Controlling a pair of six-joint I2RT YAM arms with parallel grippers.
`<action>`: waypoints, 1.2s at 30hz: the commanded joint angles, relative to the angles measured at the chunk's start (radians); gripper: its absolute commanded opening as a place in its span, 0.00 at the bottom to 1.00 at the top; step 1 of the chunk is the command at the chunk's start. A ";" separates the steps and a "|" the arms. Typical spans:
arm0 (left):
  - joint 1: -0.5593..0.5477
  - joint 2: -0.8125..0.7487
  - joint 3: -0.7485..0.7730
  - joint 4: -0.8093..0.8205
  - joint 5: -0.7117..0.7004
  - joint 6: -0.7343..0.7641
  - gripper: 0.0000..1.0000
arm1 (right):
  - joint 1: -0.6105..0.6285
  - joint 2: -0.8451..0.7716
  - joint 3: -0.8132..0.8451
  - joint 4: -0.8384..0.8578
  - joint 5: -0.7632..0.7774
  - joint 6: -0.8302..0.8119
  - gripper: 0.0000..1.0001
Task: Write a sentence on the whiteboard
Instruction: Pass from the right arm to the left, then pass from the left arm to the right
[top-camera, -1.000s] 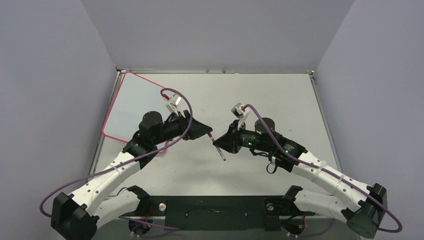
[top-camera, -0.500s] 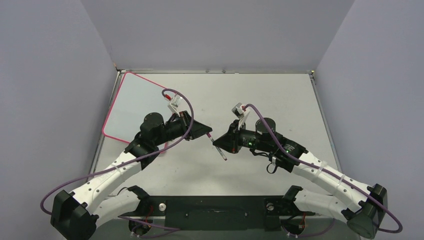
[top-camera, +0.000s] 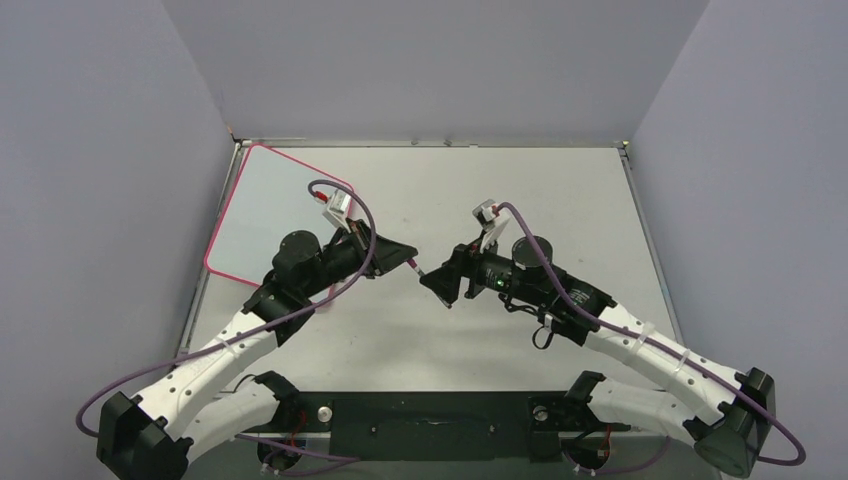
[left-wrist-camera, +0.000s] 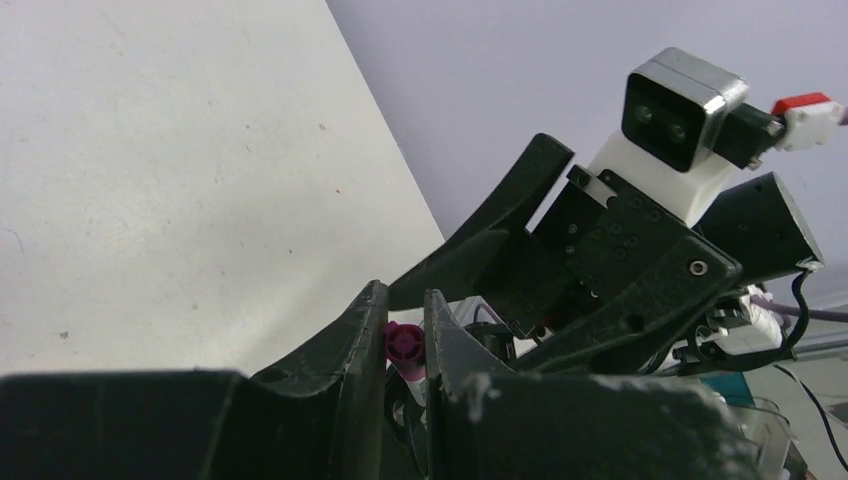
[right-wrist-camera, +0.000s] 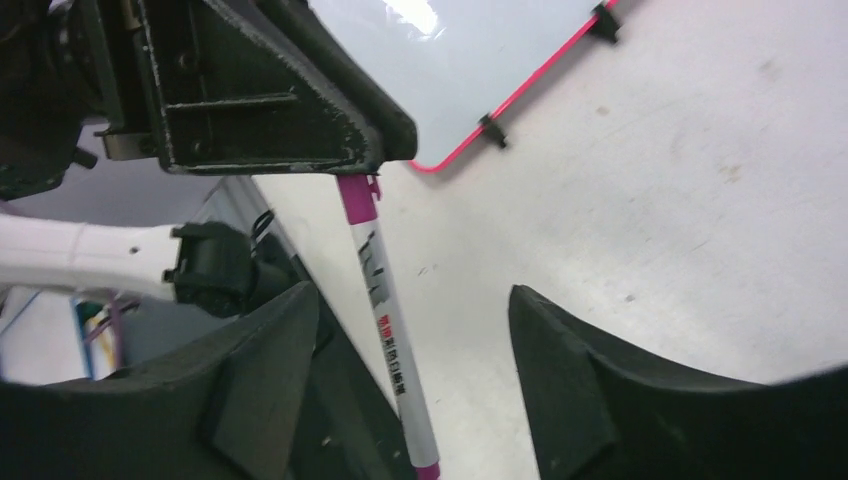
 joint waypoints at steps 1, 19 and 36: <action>0.005 -0.032 0.027 0.043 -0.102 -0.024 0.00 | -0.006 -0.074 0.016 0.071 0.160 0.052 0.75; 0.000 0.004 0.025 0.435 -0.394 -0.376 0.00 | -0.017 -0.225 -0.197 0.576 0.363 0.330 0.75; -0.071 0.067 0.009 0.577 -0.483 -0.496 0.00 | -0.016 -0.010 -0.076 0.779 0.269 0.365 0.54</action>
